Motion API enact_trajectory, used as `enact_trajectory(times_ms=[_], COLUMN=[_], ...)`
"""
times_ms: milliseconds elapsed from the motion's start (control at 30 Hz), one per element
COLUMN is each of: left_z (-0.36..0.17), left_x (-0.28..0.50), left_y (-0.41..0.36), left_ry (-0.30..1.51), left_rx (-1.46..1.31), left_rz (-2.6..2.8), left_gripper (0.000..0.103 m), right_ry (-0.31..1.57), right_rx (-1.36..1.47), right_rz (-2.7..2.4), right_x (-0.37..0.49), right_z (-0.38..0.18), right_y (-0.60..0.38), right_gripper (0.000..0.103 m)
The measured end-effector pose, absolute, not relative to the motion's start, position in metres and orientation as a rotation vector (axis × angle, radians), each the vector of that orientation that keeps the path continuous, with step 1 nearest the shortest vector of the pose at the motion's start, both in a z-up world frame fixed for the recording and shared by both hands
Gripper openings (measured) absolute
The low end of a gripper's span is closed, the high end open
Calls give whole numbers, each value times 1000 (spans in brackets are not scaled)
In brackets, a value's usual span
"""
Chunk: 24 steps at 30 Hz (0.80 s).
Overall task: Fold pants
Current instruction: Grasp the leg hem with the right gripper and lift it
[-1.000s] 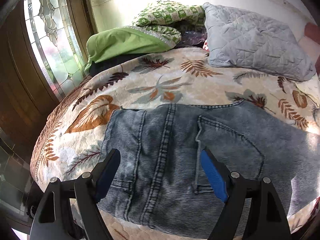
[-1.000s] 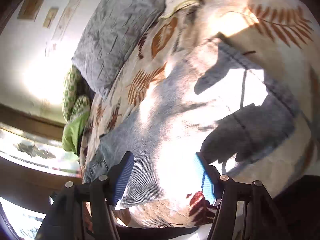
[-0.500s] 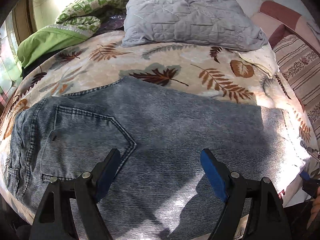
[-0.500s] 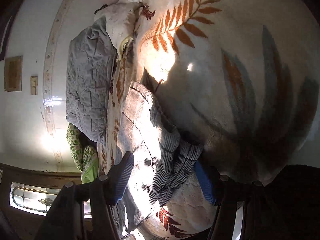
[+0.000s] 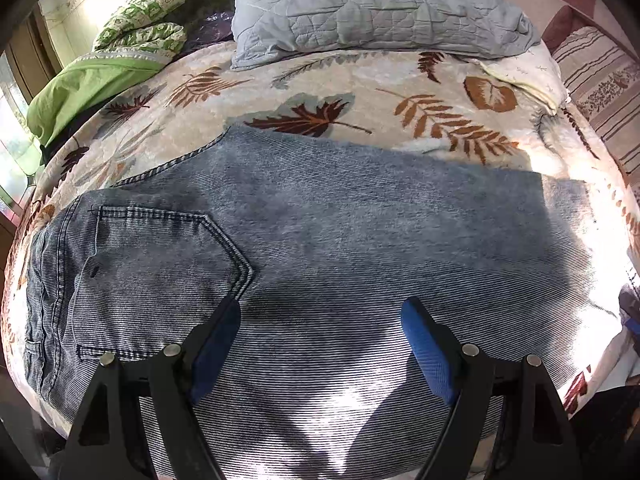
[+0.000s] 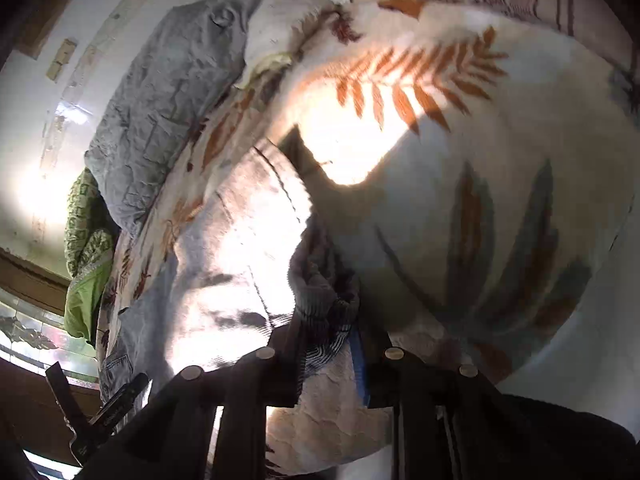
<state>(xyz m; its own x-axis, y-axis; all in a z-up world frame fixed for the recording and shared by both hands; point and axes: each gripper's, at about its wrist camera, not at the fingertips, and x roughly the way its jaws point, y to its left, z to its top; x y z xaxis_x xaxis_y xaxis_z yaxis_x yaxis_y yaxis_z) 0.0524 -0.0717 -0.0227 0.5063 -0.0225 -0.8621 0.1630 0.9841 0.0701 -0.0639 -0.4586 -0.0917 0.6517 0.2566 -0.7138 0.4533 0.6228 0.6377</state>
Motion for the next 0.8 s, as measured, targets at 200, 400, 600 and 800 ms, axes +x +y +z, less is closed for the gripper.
enact_trajectory(times_ms=[200, 400, 600, 800], left_z=[-33, -29, -14, -46], left_x=[43, 40, 49, 59], left_y=[-114, -116, -119, -122], left_ry=[1045, 1034, 992, 1074], left_rx=[277, 271, 199, 197], left_rz=[-167, -157, -148, -119], left_gripper=[83, 90, 90, 91], right_ry=[768, 811, 807, 817], right_rx=[1080, 1033, 1116, 1079], right_rz=[-56, -65, -30, -27], right_x=[-83, -82, -78, -74], right_z=[-88, -89, -87, -85], right_y=[-482, -479, -474, -470], right_gripper=[60, 43, 64, 59])
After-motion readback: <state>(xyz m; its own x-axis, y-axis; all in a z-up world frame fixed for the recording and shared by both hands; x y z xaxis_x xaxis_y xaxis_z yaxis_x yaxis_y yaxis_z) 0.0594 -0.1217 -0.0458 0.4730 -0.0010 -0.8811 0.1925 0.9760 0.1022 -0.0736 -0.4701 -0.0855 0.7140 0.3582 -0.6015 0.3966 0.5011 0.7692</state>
